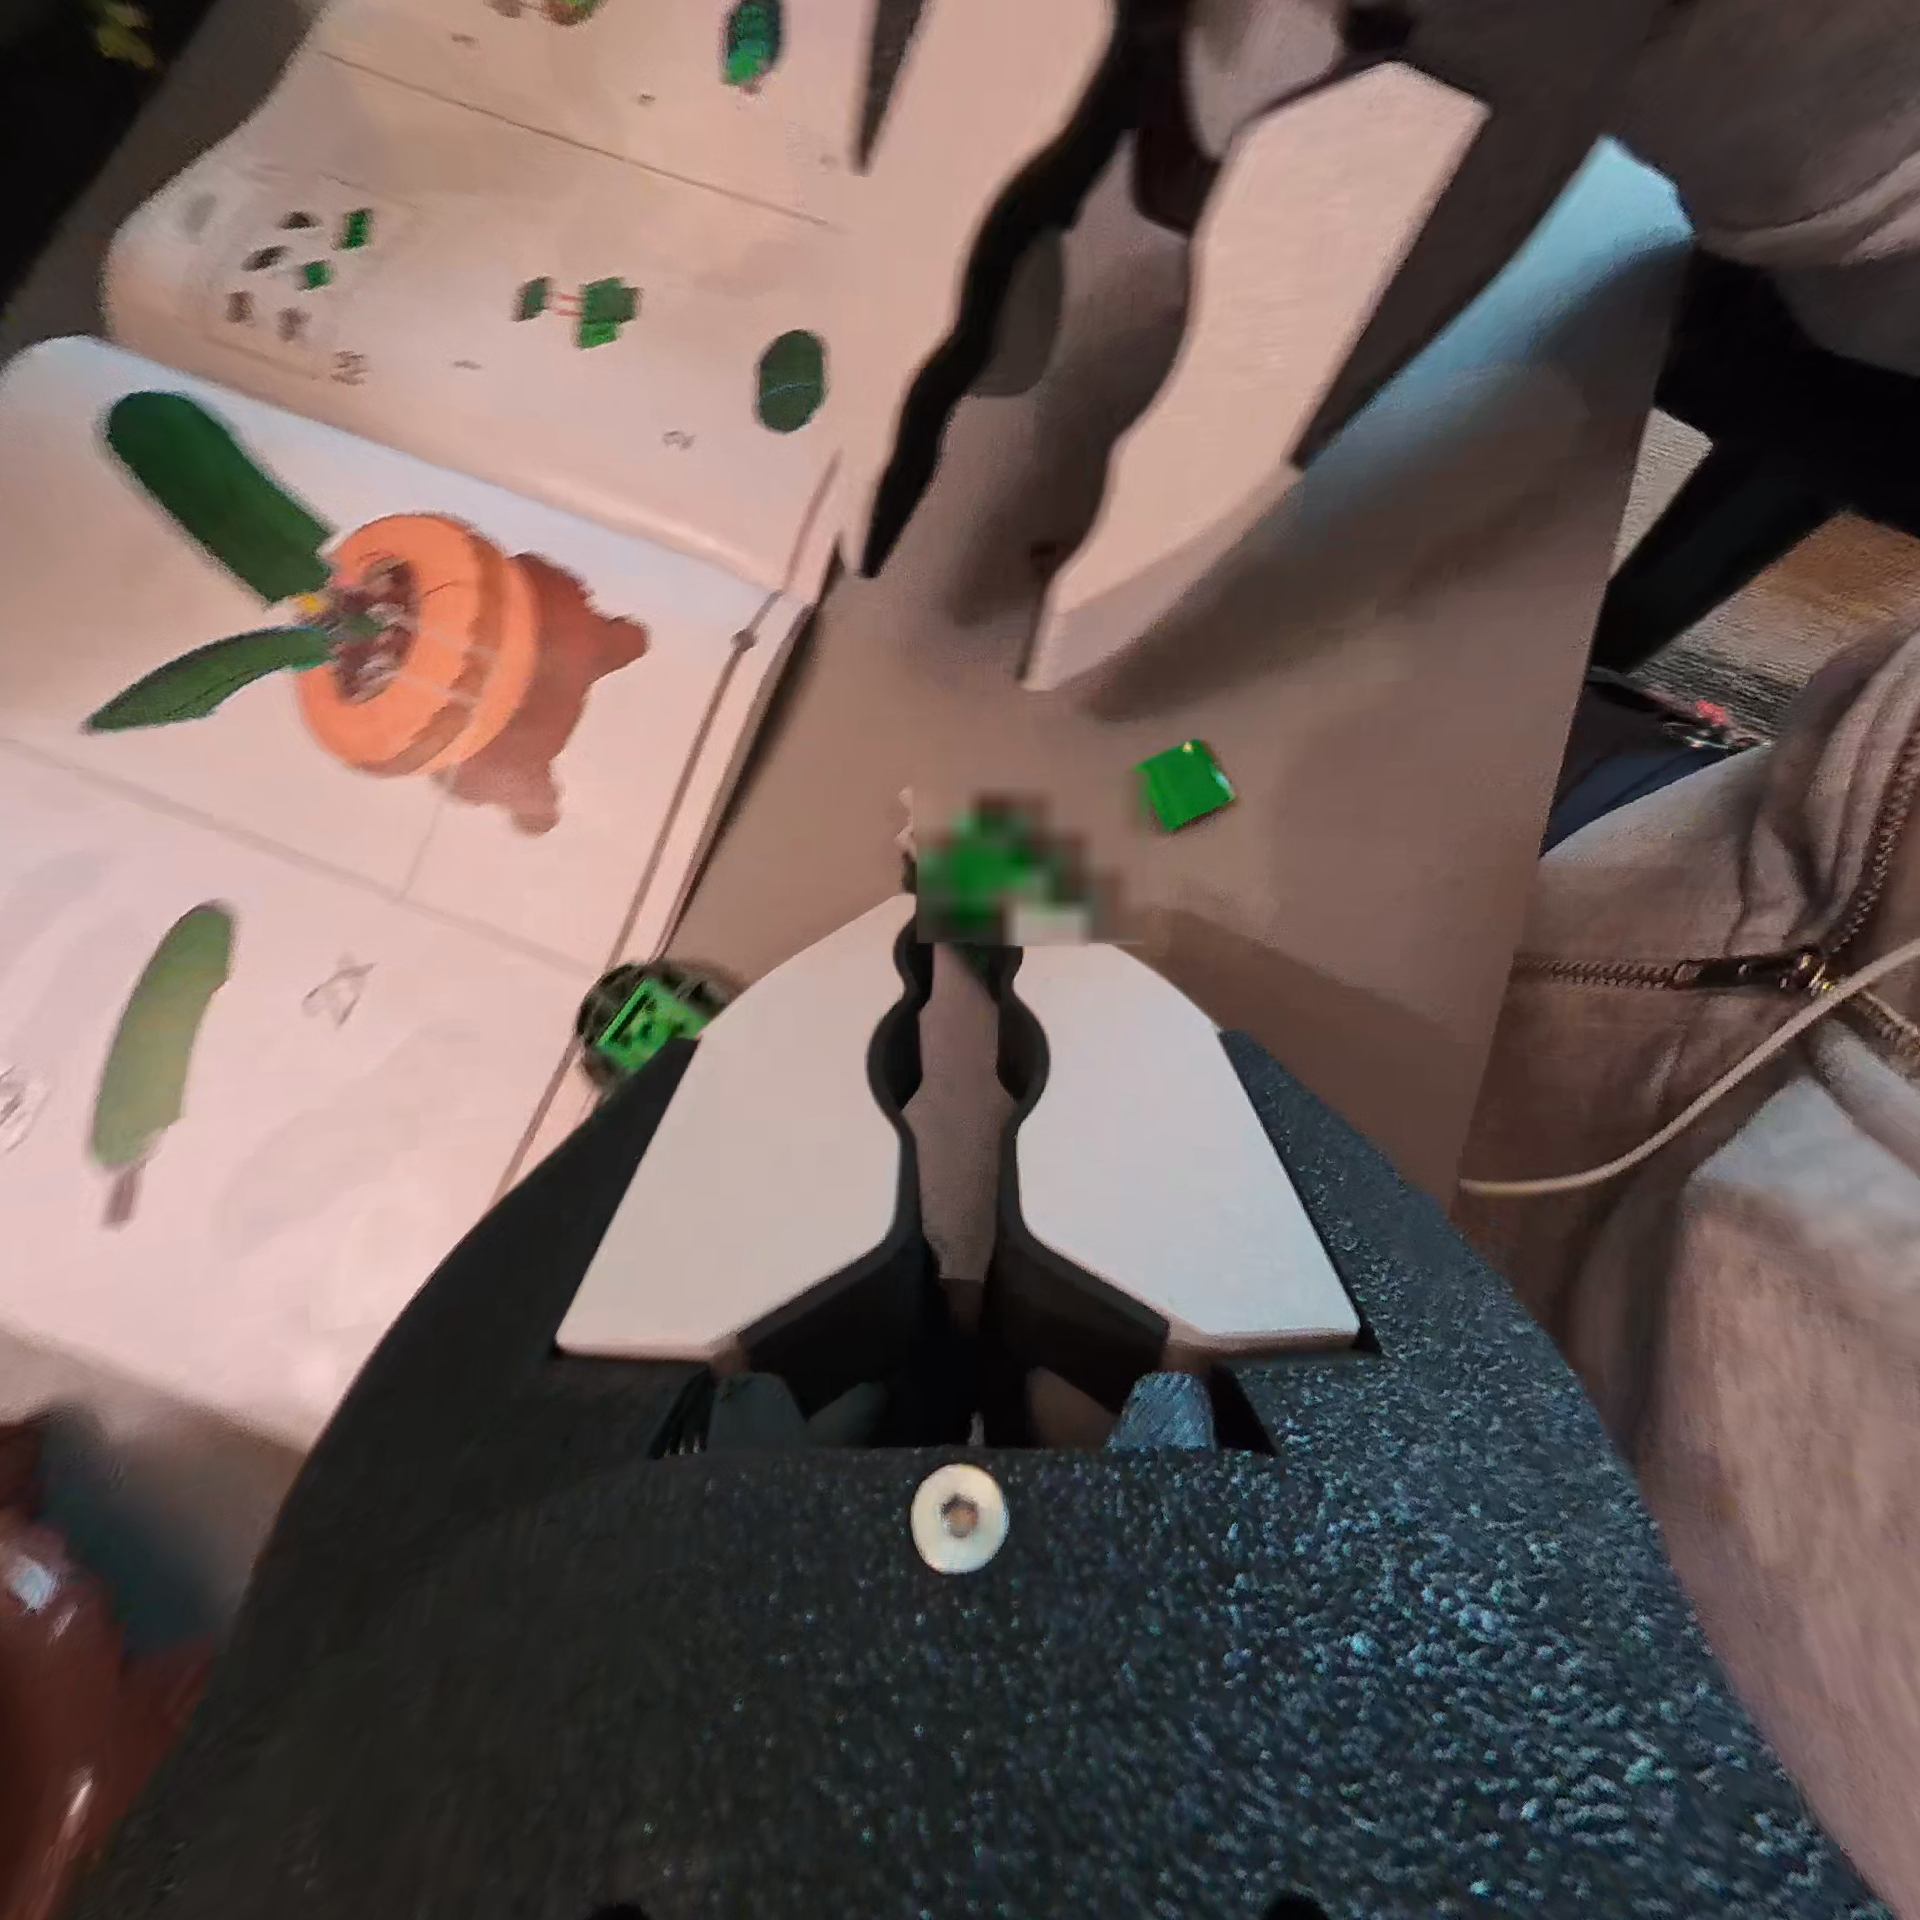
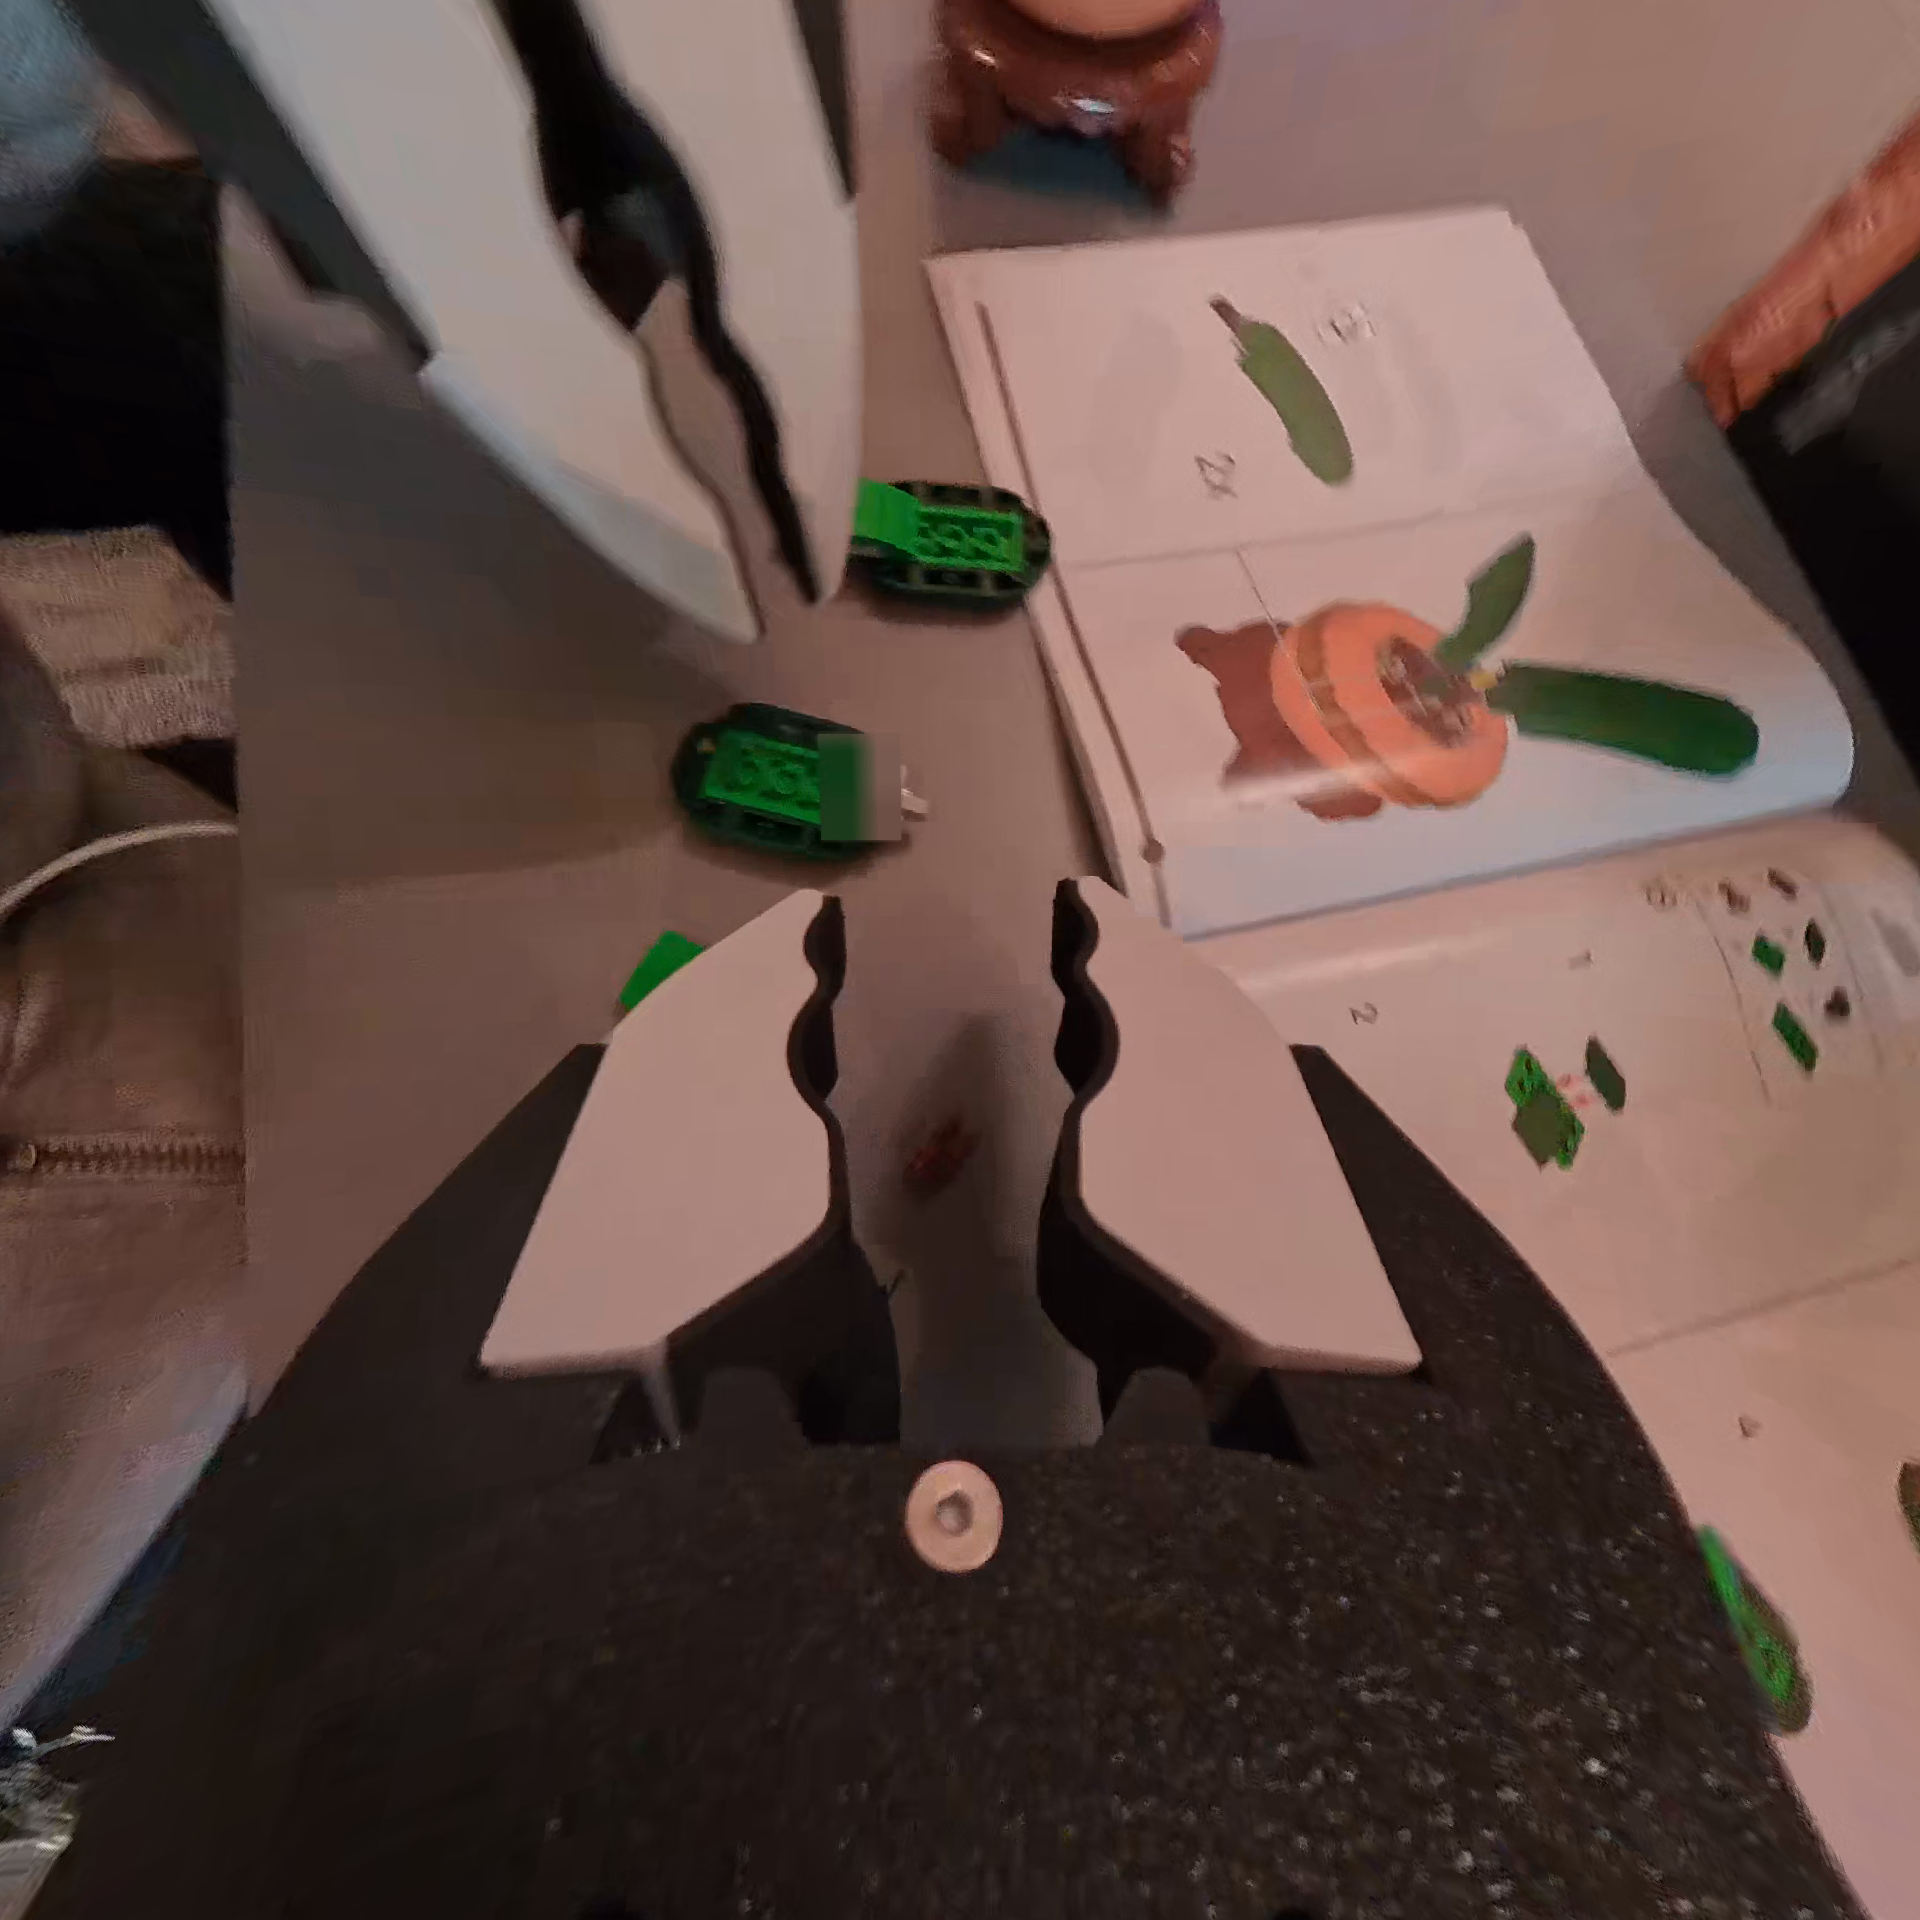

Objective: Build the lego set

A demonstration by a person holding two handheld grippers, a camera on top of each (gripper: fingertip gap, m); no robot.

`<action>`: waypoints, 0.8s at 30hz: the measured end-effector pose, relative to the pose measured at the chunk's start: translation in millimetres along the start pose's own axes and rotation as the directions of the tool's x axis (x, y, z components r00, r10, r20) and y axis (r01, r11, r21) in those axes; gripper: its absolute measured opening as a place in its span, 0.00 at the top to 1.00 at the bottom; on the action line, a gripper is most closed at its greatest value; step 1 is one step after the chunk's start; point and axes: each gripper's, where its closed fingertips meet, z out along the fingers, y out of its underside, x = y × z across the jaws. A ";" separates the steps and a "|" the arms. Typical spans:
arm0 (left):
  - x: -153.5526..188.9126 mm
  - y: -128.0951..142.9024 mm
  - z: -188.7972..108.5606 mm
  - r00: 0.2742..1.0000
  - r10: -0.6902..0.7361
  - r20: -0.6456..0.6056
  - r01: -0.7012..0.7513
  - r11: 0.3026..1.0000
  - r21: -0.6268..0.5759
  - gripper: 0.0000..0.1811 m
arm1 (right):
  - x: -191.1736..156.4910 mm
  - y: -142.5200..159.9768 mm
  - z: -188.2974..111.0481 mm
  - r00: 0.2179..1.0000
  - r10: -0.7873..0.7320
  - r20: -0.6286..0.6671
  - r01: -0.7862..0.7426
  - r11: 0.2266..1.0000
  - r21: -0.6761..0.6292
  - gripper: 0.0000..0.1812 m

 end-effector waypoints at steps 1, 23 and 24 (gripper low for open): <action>-2.4 2.9 -6.5 1.000 -0.005 0.019 0.005 1.000 0.001 0.95 | -5.2 -2.0 1.5 0.998 -0.058 0.017 0.058 0.998 0.001 0.78; 1.0 22.7 13.8 0.986 -0.148 0.075 0.139 0.984 0.112 0.72 | -15.5 -3.8 34.4 0.918 -0.320 0.236 0.331 0.944 -0.006 0.86; 0.3 20.3 12.4 0.983 -0.173 0.059 0.164 0.977 0.133 0.73 | -11.0 -3.7 33.1 0.926 -0.329 0.184 0.336 0.942 -0.006 0.86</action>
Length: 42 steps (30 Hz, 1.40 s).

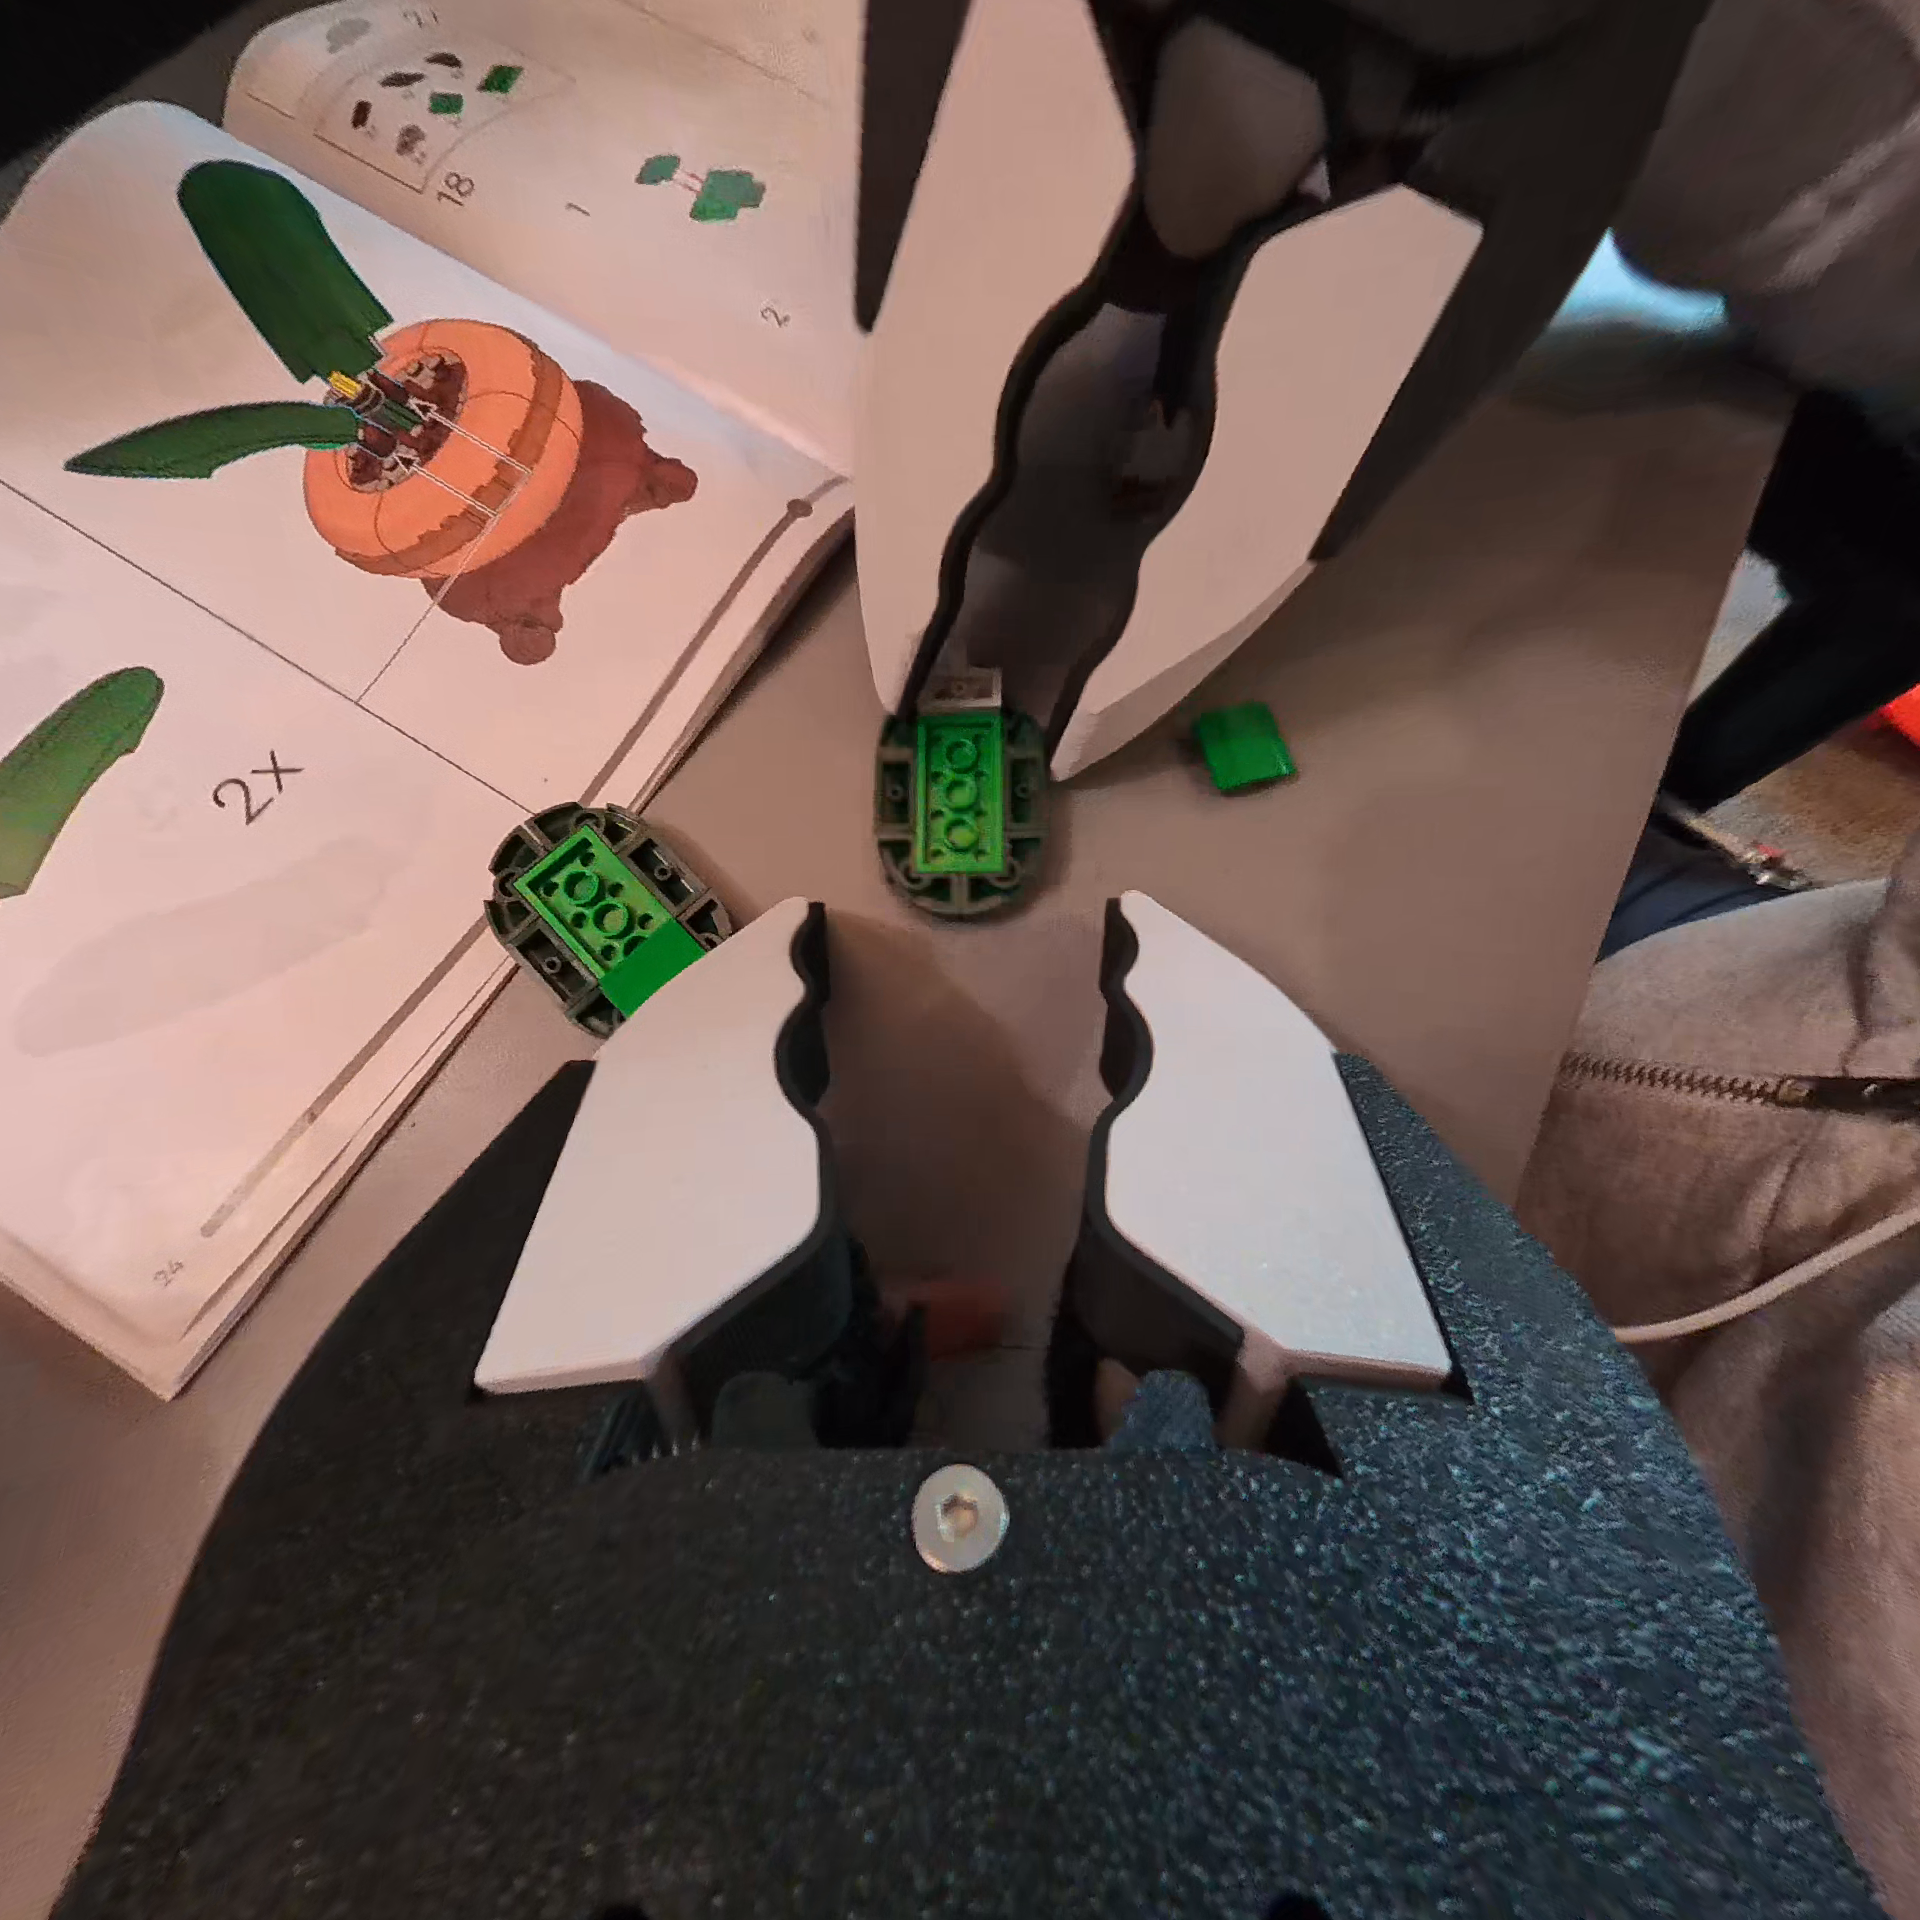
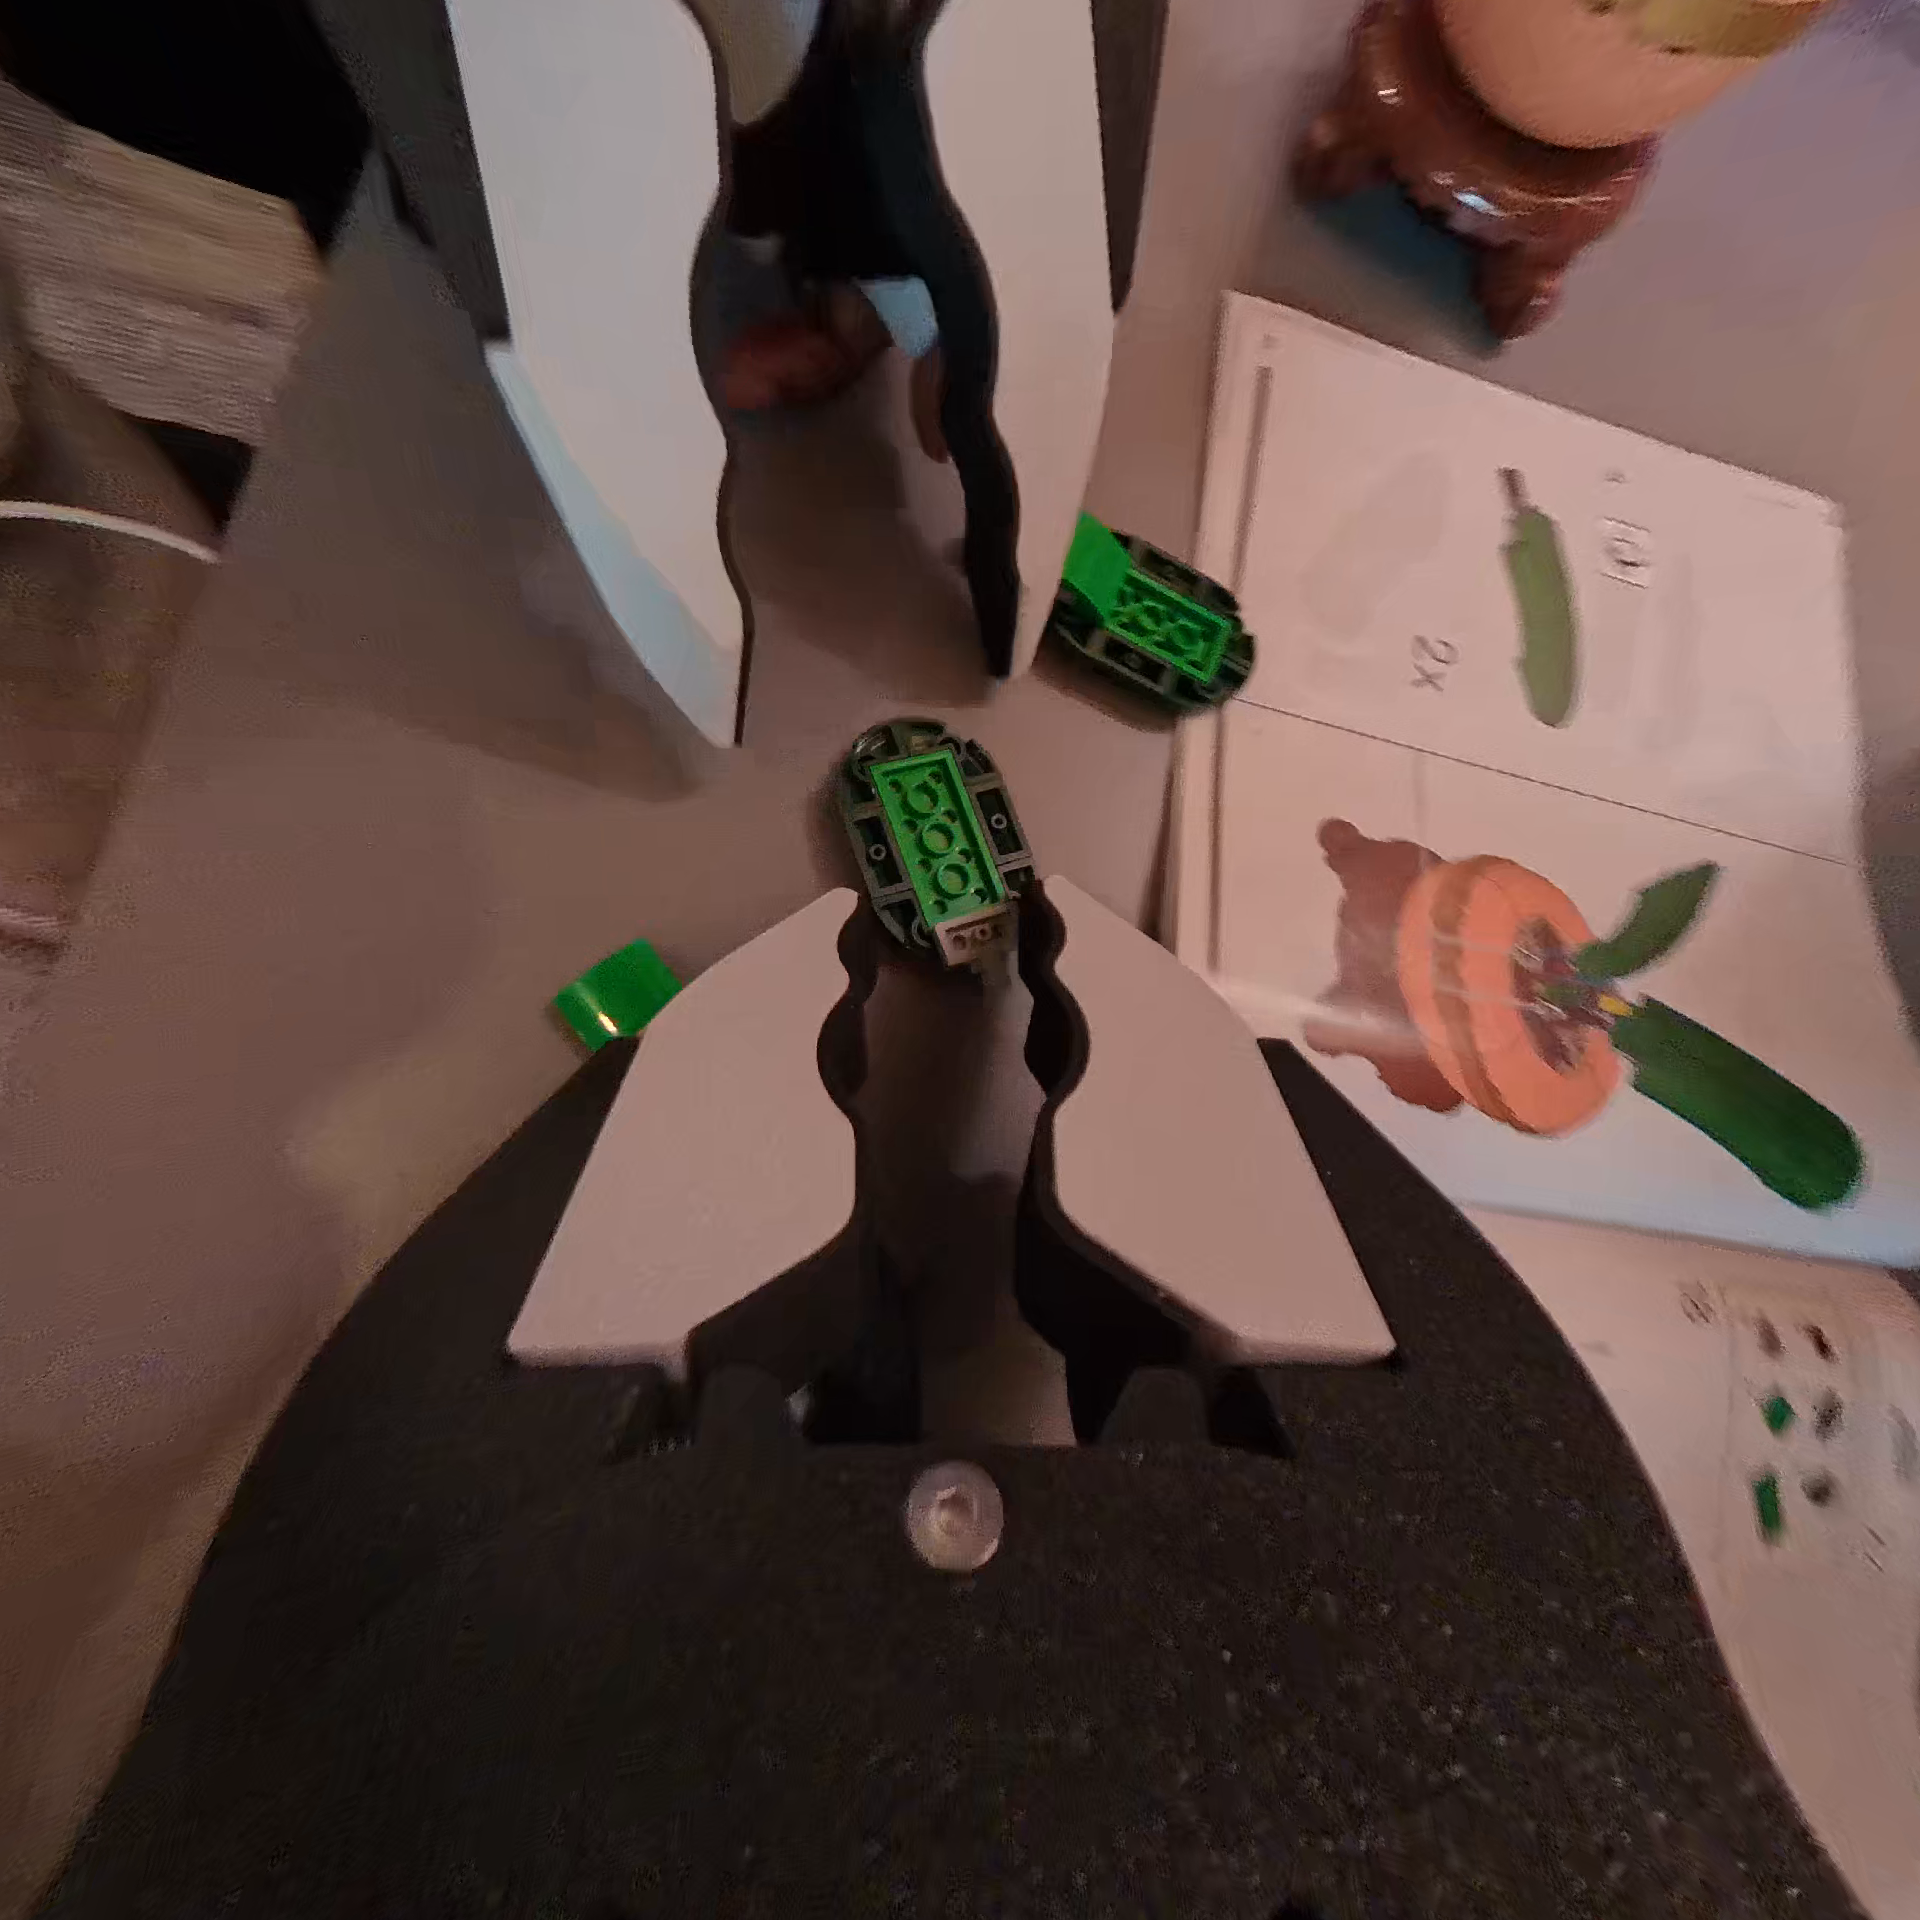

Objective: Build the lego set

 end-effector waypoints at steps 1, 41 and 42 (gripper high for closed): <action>-0.4 -5.1 -2.3 0.999 -0.037 -0.016 0.038 0.999 0.036 0.73 | 2.8 0.4 -2.4 0.999 -0.009 -0.047 0.009 1.000 0.004 0.86; -5.7 -34.2 -21.2 0.934 -0.311 -0.179 0.347 0.907 0.237 0.73 | 12.2 23.7 -12.5 0.741 0.593 -0.314 -0.635 0.771 -0.044 0.76; -5.9 -34.8 -21.3 0.933 -0.310 -0.182 0.348 0.907 0.239 0.73 | 14.4 22.4 -10.7 0.737 0.599 -0.314 -0.639 0.769 -0.032 0.78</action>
